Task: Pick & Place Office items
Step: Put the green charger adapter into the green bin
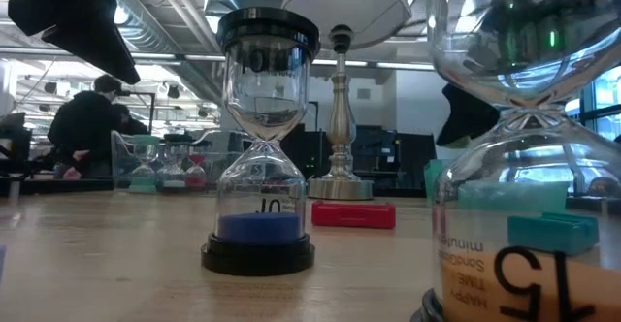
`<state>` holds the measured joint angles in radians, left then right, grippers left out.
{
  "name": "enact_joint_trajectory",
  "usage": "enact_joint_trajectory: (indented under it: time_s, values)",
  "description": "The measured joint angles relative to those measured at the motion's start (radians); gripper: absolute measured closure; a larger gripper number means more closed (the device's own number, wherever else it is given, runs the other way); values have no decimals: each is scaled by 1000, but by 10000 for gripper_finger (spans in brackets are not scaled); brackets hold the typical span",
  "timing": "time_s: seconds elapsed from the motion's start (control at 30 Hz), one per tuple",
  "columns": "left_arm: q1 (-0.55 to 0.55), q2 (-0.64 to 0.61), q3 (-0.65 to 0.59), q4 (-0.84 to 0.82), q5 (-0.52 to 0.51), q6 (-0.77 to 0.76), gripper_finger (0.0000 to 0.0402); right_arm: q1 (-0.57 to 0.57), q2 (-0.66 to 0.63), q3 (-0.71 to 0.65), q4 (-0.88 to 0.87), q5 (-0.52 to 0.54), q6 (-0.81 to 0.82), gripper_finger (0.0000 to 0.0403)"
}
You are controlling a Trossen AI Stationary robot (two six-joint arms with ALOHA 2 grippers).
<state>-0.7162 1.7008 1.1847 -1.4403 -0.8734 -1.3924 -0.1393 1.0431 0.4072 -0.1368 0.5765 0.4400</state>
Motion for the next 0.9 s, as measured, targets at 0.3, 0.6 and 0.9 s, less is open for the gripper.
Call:
enact_joint_trajectory:
  time_s: [0.3, 0.6, 0.9]
  values:
    - [0, 0, 0, 0, 0, 7, 153, -69, 23, 0, -110, 91, 241, 130]
    - [0, 0, 0, 0, -23, 7, 153, -97, 142, 0, -105, 175, 339, 130]
    - [0, 0, 0, 0, -23, 7, 153, -117, 247, 0, -20, 170, 341, 130]
